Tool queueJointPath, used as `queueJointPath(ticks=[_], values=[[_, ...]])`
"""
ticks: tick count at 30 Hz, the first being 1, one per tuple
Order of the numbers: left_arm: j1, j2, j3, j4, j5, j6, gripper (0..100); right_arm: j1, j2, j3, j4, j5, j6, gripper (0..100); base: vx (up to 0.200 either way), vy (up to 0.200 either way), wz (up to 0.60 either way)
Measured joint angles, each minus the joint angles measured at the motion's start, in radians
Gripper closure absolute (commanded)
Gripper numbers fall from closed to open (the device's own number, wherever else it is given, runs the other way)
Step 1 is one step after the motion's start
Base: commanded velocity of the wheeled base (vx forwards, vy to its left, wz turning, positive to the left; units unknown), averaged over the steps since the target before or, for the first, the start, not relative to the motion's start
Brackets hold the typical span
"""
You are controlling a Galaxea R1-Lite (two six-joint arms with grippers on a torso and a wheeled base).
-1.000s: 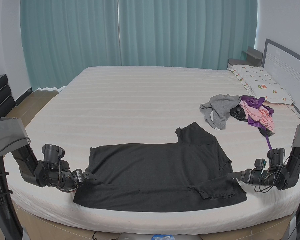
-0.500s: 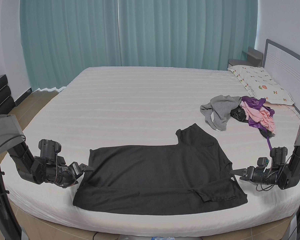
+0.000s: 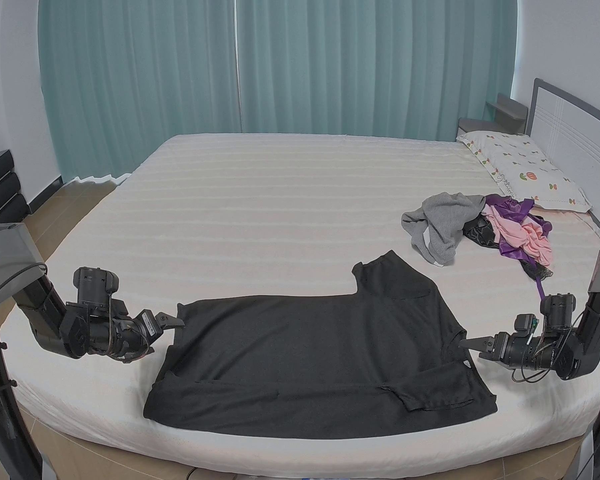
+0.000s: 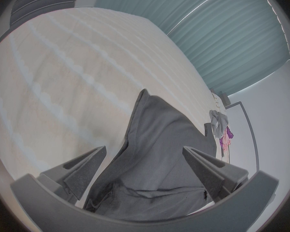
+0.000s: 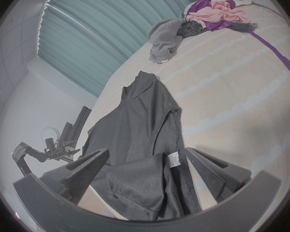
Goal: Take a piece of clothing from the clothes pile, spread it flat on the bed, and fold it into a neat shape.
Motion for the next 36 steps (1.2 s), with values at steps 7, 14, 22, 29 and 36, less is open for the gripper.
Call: queueJointPath(ticks=[7,14,22,29,36], values=[[-0.002,0.038,-0.121,0.007,0.0,-0.002,0,0.001,0.002,0.005,-0.008,0.0,0.0,0,0.0,0.0,0.0],[-0.014,0.135,-0.3,0.014,0.001,0.004,0,0.001,0.006,0.005,-0.009,0.0,-0.001,0,0.0,0.0,0.0],[-0.019,0.247,-0.479,0.089,0.011,0.012,0,0.001,0.012,0.005,-0.009,0.0,-0.001,0,0.0,0.0,0.0],[-0.02,0.305,-0.533,0.089,0.028,0.013,0,0.001,0.022,0.0,-0.009,-0.004,-0.003,0,0.0,0.0,0.0],[-0.03,0.328,-0.543,0.094,0.028,0.014,100,0.001,0.028,-0.005,-0.009,-0.003,-0.004,0,0.0,0.0,0.0]])
